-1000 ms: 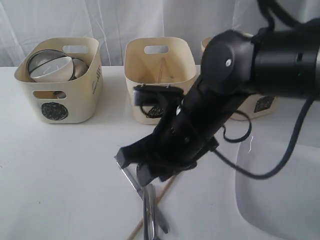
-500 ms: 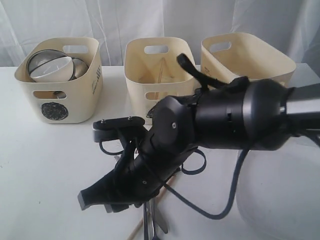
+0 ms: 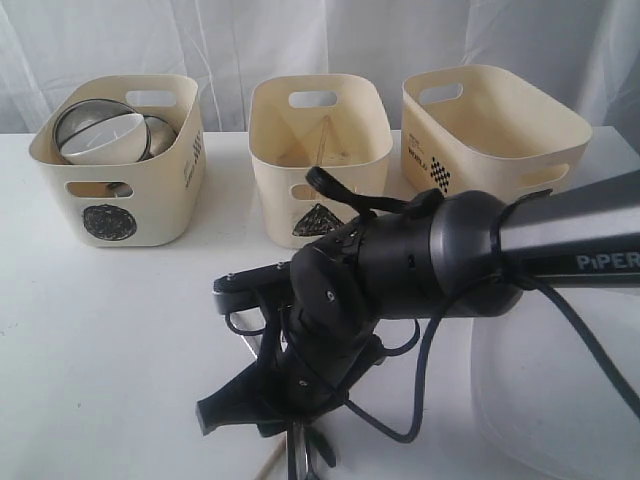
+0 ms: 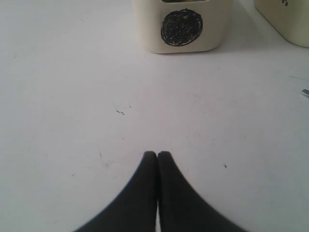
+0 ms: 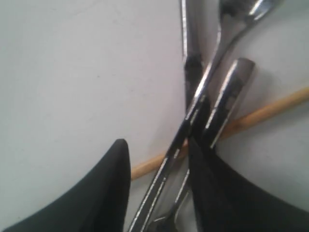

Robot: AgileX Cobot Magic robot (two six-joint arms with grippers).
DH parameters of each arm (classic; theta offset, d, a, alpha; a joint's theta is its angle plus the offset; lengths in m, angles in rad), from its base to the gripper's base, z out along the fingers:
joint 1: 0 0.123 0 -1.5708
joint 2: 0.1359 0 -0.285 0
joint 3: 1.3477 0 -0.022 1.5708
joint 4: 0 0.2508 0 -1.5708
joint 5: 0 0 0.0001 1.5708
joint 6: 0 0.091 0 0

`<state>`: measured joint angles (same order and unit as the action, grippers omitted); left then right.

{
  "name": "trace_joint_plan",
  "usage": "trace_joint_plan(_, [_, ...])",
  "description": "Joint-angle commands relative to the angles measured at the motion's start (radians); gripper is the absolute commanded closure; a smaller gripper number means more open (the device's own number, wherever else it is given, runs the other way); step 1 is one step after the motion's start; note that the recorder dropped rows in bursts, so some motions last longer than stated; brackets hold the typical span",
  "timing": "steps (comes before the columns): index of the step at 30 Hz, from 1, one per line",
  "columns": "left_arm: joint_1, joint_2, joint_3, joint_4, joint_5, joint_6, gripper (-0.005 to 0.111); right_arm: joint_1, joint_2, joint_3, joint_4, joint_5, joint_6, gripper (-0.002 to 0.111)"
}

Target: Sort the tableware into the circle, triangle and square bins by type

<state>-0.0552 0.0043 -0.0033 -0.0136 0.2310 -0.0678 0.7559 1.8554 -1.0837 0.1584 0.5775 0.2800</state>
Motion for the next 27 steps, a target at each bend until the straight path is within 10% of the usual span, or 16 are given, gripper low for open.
trace_joint_plan(1, [-0.006,-0.004,0.003,-0.011,0.0,-0.002,0.107,0.0,0.003,0.003,-0.091,0.023,0.113,0.07])
trace_joint_plan(27, [-0.006,-0.004,0.003,-0.011,0.0,-0.002,0.107,0.0,0.137,0.003,-0.166,-0.096,0.128,0.082])
